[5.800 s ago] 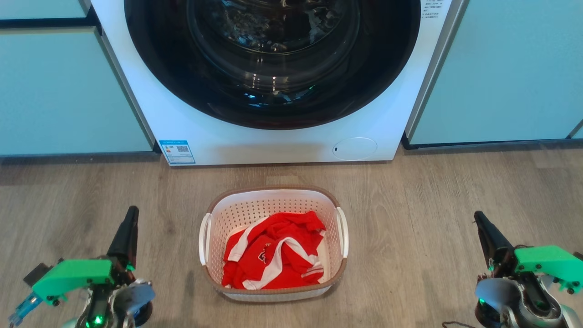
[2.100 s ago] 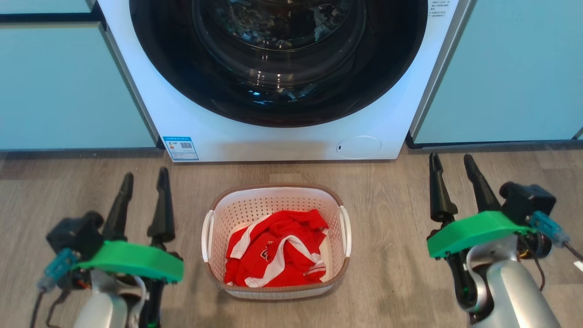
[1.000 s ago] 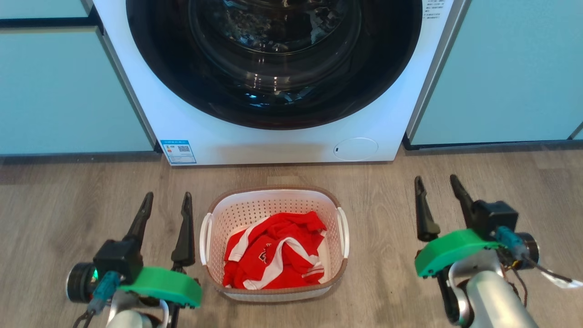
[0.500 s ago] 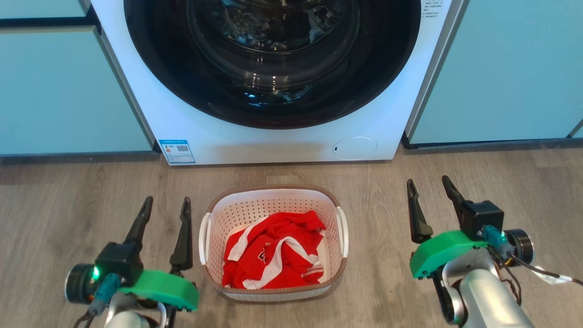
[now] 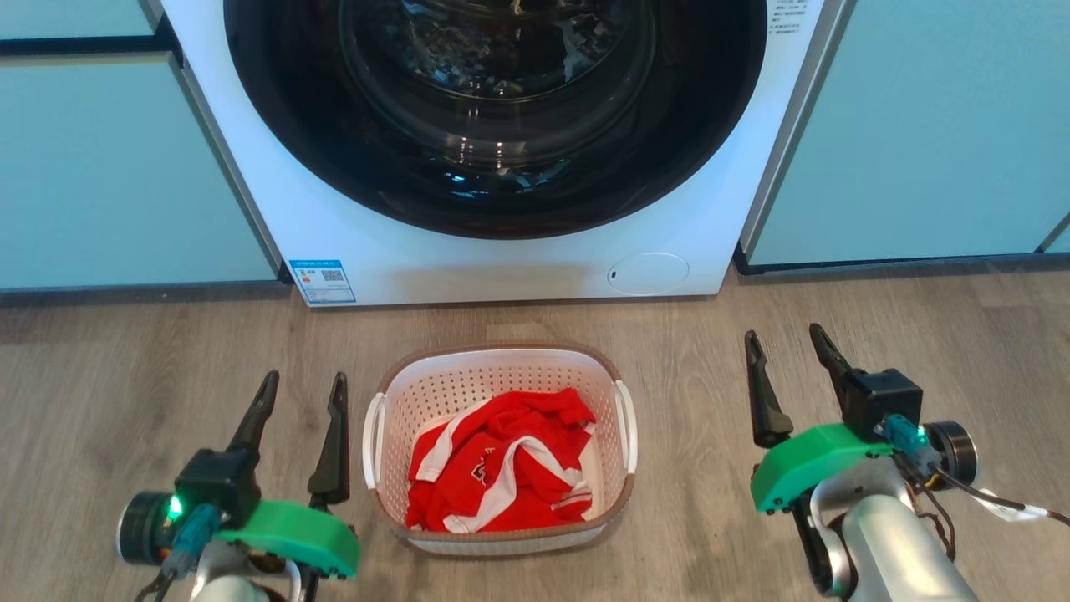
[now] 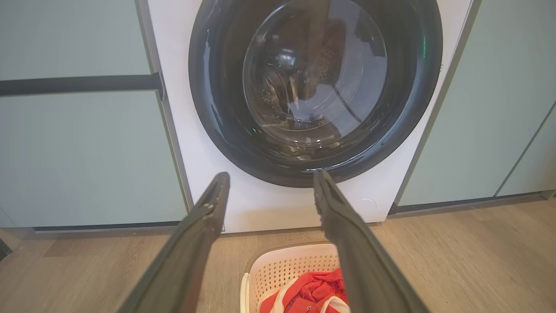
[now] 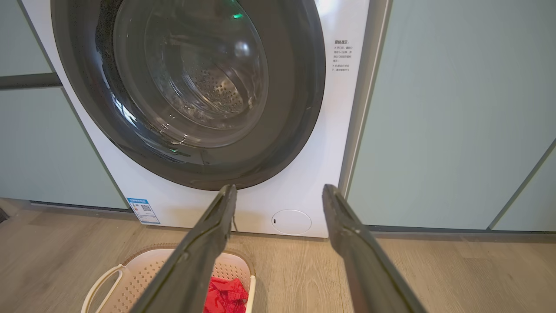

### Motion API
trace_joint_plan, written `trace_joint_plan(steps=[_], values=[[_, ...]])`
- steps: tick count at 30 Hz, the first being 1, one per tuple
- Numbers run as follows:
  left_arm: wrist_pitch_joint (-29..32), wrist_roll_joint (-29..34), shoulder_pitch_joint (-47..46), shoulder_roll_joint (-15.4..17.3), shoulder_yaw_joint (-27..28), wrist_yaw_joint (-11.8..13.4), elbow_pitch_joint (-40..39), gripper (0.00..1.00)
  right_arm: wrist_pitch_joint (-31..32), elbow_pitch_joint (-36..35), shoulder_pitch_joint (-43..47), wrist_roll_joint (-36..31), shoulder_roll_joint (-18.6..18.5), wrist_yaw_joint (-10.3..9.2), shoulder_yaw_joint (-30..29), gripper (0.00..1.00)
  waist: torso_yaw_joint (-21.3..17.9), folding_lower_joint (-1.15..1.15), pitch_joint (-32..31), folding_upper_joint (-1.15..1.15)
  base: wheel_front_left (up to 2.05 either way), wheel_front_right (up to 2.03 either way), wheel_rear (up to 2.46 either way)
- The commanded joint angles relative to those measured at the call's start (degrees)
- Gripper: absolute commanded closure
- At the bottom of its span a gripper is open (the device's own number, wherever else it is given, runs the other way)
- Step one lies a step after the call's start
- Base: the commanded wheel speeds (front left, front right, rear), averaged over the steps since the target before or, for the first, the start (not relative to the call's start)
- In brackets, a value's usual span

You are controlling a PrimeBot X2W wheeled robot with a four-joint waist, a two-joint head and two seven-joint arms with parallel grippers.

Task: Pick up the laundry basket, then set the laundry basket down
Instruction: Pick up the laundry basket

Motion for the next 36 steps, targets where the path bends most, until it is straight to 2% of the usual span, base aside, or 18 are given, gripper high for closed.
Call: trace_joint_plan(steps=[1, 9, 16, 29, 36], values=[[-0.55, 0.49, -2.06, -0.21, 1.92, -0.26, -1.11, 0.0, -0.77, -1.4, -2.85, -0.24, -0.47, 0.4, 1.38, 0.0, -0.06, 0.0, 0.12, 0.0, 0.0, 0.0, 0.0], [-0.55, 0.47, -3.01, -0.26, 1.8, -0.48, 3.58, 0.0, -0.41, 2.81, -4.19, -0.9, -0.47, 0.4, 0.27, 0.0, -0.53, 0.0, 2.88, 0.0, 0.0, 0.0, 0.0], [-0.55, 0.87, -7.65, -0.26, 1.75, -0.8, 9.66, 0.0, 1.82, 6.8, -8.7, -1.31, -0.47, 0.4, -0.68, 0.0, -0.22, 0.0, 10.08, 0.0, 0.0, 0.0, 0.0], [-0.55, 1.02, -22.66, 1.53, -0.13, -1.73, 25.6, 0.0, 6.29, 15.1, -18.83, -1.03, -0.47, 0.4, -1.34, 0.0, 0.95, 0.0, 24.02, 0.0, 0.0, 0.0, 0.0], [-0.55, -0.31, -32.21, 3.01, -3.2, -1.92, 38.02, 0.0, 9.08, 20.64, -25.15, 0.72, -0.47, 0.4, 1.33, 0.0, 1.61, 0.0, 30.26, 0.0, 0.0, 0.0, 0.0]])
